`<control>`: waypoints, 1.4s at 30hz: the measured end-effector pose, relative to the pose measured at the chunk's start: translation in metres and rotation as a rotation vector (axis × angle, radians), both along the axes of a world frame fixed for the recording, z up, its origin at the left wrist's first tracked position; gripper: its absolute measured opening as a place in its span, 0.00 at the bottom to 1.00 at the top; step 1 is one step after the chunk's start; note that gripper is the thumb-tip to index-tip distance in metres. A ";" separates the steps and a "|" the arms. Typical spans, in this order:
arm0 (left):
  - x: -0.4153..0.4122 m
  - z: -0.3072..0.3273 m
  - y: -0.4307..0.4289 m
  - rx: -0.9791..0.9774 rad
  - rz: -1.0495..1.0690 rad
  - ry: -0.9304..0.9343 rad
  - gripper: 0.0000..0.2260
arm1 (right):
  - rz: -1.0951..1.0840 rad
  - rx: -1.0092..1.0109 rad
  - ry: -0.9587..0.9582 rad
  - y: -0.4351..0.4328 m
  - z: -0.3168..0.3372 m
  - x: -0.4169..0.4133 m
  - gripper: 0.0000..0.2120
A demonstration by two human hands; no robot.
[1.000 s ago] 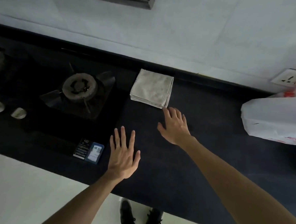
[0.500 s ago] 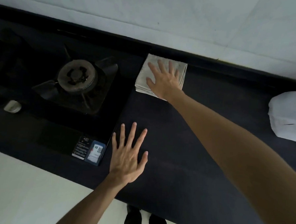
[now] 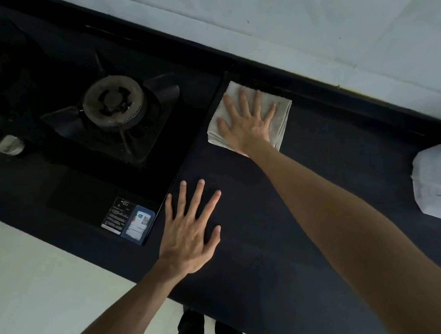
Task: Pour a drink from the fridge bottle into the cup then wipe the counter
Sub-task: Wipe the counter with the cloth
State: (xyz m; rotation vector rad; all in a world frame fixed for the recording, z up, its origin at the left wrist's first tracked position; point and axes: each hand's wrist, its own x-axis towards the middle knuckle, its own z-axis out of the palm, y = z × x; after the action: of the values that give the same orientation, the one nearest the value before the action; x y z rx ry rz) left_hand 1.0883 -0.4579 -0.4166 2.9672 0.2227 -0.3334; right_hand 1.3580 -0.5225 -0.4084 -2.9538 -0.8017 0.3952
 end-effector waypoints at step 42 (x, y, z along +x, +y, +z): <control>0.001 0.002 -0.002 0.042 -0.003 0.004 0.34 | -0.048 -0.082 0.014 -0.135 0.002 -0.107 0.35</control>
State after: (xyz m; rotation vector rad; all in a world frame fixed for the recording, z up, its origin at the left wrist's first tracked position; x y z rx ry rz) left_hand 1.0889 -0.4599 -0.4144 3.0089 0.2293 -0.3395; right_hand 1.2512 -0.6577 -0.4065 -3.0351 -0.7287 0.4560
